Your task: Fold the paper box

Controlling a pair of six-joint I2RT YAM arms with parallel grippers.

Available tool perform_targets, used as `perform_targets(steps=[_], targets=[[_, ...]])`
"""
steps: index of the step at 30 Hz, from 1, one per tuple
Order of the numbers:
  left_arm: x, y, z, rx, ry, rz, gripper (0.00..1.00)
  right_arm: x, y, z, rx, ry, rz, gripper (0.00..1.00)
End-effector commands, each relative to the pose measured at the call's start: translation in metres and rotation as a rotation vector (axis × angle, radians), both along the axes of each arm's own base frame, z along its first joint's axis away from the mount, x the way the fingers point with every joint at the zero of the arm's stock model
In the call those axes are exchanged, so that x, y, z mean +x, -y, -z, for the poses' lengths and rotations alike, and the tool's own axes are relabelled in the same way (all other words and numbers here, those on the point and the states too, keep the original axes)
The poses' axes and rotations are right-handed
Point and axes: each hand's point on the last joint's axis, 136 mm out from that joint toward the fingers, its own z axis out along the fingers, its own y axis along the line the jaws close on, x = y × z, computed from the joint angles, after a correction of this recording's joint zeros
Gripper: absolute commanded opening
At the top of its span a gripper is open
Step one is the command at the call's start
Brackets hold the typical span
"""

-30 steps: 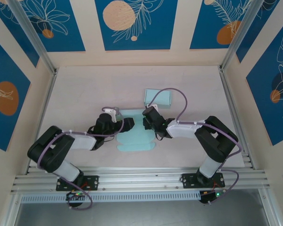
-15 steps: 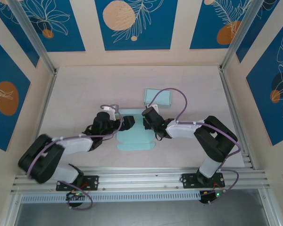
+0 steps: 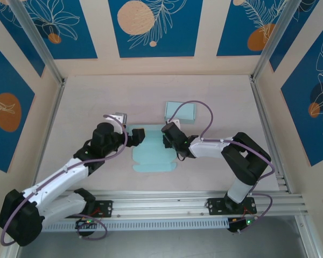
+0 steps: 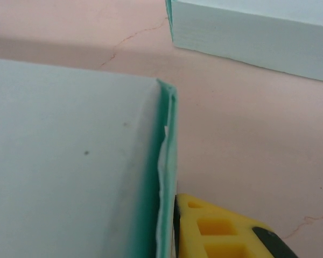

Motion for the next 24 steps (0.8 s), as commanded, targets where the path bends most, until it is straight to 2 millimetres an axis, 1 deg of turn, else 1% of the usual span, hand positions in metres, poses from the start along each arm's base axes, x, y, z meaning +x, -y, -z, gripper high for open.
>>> perform_targets(steps=[1, 7, 10, 12, 15, 21, 24], targets=[[0.008, 0.003, 0.005, 0.129, 0.016, 0.055, 1.00, -0.004, -0.003, 0.002, -0.001, -0.020, 0.003, 0.19], [0.029, 0.013, 0.019, 0.199, -0.009, 0.063, 1.00, -0.004, -0.004, 0.001, 0.007, -0.022, 0.002, 0.19], [0.040, 0.008, 0.028, 0.234, -0.038, 0.008, 1.00, -0.004, -0.005, 0.002, 0.006, -0.024, 0.001, 0.19], [0.043, 0.005, 0.034, 0.231, -0.059, -0.025, 1.00, -0.004, -0.005, 0.002, 0.007, -0.024, 0.003, 0.19], [0.043, 0.007, 0.044, 0.206, -0.101, -0.034, 1.00, -0.004, -0.005, 0.002, 0.008, -0.025, 0.002, 0.19], [0.035, 0.021, 0.065, 0.118, -0.186, 0.009, 1.00, -0.003, -0.007, 0.002, 0.005, -0.023, -0.002, 0.19], [0.036, 0.023, 0.073, 0.112, -0.203, 0.007, 1.00, -0.003, -0.007, 0.003, 0.005, -0.025, -0.004, 0.19]])
